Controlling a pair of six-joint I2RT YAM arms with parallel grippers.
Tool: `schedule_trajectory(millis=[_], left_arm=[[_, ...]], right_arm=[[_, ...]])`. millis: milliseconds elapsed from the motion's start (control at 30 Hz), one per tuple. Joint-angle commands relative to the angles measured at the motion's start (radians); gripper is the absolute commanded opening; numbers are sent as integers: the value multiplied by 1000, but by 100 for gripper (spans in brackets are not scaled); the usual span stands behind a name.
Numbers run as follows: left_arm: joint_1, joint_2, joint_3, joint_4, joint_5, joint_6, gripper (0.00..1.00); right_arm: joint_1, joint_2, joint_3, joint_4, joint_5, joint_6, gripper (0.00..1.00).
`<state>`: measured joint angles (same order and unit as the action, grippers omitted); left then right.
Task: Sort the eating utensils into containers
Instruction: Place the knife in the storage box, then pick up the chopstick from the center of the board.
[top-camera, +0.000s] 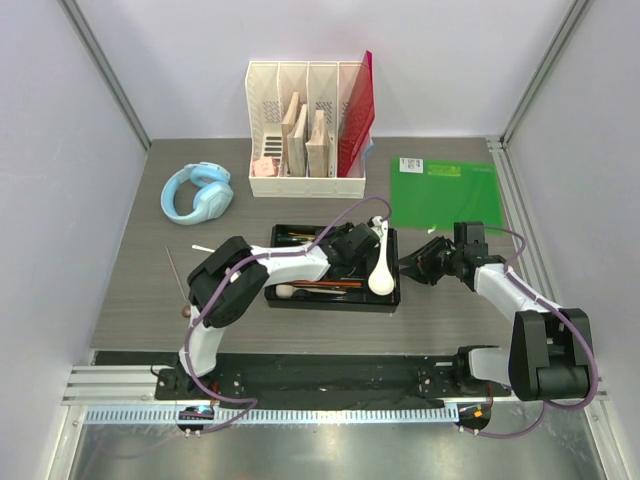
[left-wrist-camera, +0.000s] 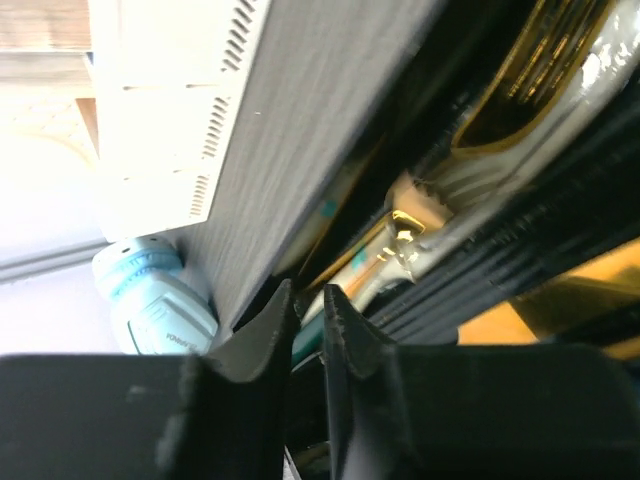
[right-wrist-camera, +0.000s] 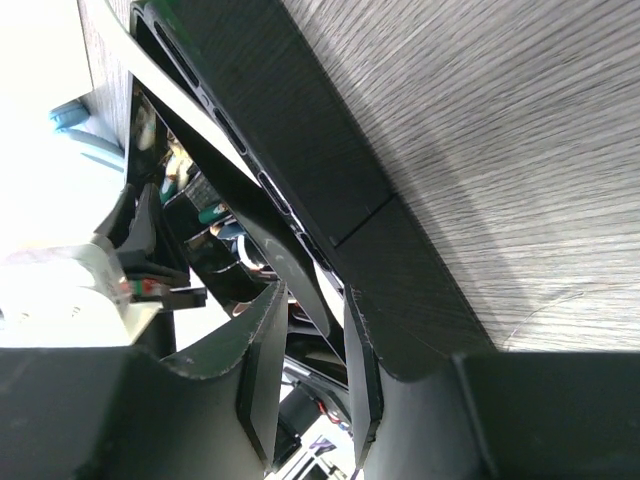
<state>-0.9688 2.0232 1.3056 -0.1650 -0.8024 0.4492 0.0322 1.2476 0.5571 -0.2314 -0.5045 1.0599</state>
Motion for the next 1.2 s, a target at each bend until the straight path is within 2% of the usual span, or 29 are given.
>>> schedule_trajectory(millis=[0, 67, 167, 267, 300, 333, 367, 400, 467, 533, 567, 633, 667, 767, 800, 900, 933, 967, 1033, 1167], left_arm=[[-4, 19, 41, 71, -83, -29, 20], [-4, 25, 43, 74, -90, -33, 21], [-4, 28, 58, 117, -187, -26, 22], [-2, -23, 78, 131, -261, -67, 32], [5, -43, 110, 70, -255, -111, 37], [15, -58, 150, -26, -156, -256, 38], [47, -72, 197, -124, -103, -327, 38], [65, -84, 301, -313, -65, -413, 37], [120, -106, 407, -442, 4, -620, 37], [159, -153, 437, -575, 40, -748, 37], [198, -171, 432, -602, 111, -865, 38], [252, -250, 393, -646, 182, -956, 38], [277, -282, 327, -653, 245, -1028, 39], [415, -406, 180, -709, 317, -1180, 39], [483, -438, 137, -718, 330, -1207, 39], [596, -585, -58, -717, 388, -1273, 38], [689, -639, -107, -714, 417, -1285, 38], [732, -664, -193, -711, 461, -1294, 37], [859, -693, -268, -717, 564, -1302, 37], [920, -718, -356, -749, 563, -1252, 38]], right_arm=[[-2, -17, 0, 37, -29, -3, 34], [-3, -14, -3, 38, -31, -3, 35], [-3, -11, -6, 38, -31, -5, 35], [-3, -4, -5, 40, -26, -8, 35], [-3, -2, -2, 40, -25, -9, 35], [-8, 7, 0, 40, -23, -14, 34], [-12, 10, 9, 38, -23, -18, 34], [-18, 13, 13, 38, -26, -29, 34], [-20, 26, 39, 30, -29, -44, 35], [-20, 38, 66, -2, -17, -70, 34], [-18, 48, 82, -11, -12, -75, 34], [-20, 62, 93, -14, -6, -74, 34], [-20, 72, 93, -13, -6, -69, 34], [-20, 72, 86, -3, 0, -44, 35], [-20, 72, 81, 1, 1, -49, 35], [-18, 62, 70, -6, 20, -64, 35], [-18, 61, 90, -23, 40, -86, 34], [-18, 64, 110, -43, 56, -104, 34], [-3, 84, 189, -101, 78, -141, 34], [93, 137, 285, -106, 115, -184, 34]])
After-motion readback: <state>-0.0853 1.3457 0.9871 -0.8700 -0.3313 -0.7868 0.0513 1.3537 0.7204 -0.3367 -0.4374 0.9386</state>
